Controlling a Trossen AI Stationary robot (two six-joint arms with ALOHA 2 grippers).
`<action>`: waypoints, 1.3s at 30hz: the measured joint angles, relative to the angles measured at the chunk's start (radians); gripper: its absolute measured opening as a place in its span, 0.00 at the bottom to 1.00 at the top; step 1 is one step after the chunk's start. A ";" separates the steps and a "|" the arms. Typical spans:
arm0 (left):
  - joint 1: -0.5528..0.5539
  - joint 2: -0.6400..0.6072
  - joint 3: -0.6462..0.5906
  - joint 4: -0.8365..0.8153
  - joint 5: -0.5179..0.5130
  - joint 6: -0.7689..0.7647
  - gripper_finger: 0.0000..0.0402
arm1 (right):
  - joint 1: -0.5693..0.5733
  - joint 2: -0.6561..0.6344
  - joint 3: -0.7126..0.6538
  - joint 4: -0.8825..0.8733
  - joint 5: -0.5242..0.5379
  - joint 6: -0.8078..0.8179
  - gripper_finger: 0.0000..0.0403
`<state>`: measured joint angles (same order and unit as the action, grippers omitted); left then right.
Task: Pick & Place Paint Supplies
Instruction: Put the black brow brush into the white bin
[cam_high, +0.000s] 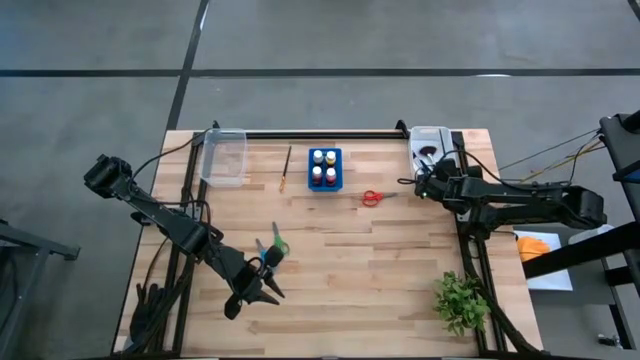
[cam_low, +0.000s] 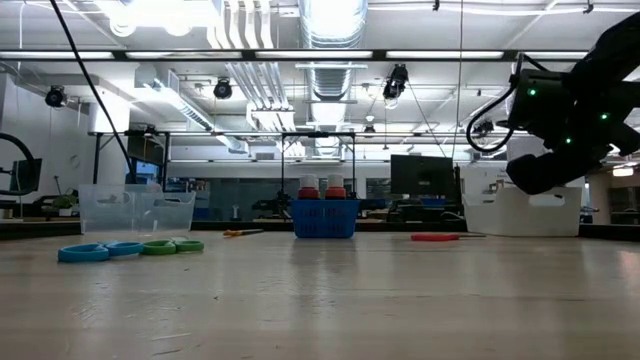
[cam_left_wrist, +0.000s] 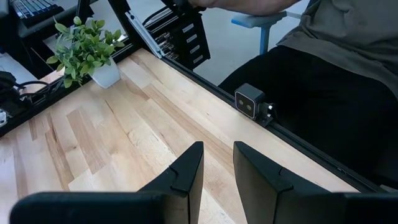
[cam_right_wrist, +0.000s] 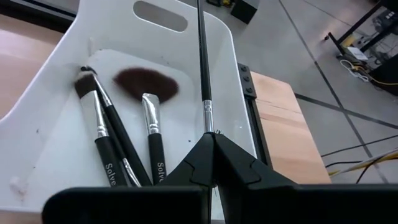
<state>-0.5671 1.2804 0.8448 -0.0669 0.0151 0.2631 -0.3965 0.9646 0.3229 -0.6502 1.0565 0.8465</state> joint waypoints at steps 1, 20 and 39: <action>0.000 0.000 0.000 0.000 0.000 0.001 0.24 | 0.000 0.000 0.000 0.000 0.003 0.000 0.02; 0.000 0.000 0.000 0.000 0.000 0.001 0.24 | 0.001 0.000 0.000 0.000 0.016 0.067 0.02; -0.001 0.000 0.000 0.000 0.000 -0.001 0.24 | 0.004 -0.002 0.000 0.004 -0.007 0.033 0.02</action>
<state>-0.5678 1.2804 0.8448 -0.0673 0.0151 0.2619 -0.3927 0.9630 0.3229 -0.6458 1.0500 0.8793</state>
